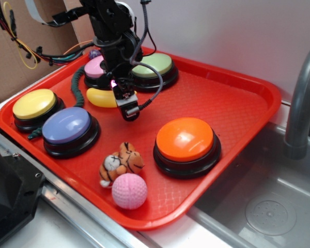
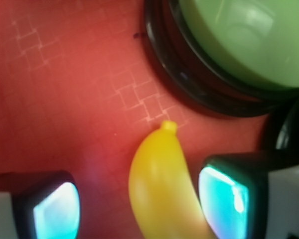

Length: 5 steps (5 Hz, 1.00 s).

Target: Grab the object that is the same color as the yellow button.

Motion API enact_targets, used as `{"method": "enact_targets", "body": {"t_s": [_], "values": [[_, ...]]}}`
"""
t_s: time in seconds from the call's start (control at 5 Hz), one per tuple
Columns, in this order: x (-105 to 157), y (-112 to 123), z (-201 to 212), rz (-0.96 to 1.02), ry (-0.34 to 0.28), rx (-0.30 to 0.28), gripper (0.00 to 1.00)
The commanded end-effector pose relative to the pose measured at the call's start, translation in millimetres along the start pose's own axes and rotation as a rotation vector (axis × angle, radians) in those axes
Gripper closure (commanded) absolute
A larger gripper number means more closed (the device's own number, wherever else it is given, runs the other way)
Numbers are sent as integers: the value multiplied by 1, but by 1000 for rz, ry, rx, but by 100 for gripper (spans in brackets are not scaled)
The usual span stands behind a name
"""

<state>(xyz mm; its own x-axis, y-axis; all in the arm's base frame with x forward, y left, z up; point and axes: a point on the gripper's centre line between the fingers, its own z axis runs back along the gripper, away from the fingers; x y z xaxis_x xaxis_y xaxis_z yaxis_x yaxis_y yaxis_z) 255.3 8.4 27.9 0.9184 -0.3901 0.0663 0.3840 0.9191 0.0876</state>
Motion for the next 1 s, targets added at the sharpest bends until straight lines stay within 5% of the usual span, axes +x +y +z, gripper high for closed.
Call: {"method": "enact_targets", "body": {"t_s": [0.0,0.2,0.4,0.8], "values": [[6,-1,1,-18,-10,-24,0],[2,-1,-2,-9,-16,-49,0],[0,2,-3,20,-32,-77,100],[-1,4,7,-16,-40,-104,100]]}}
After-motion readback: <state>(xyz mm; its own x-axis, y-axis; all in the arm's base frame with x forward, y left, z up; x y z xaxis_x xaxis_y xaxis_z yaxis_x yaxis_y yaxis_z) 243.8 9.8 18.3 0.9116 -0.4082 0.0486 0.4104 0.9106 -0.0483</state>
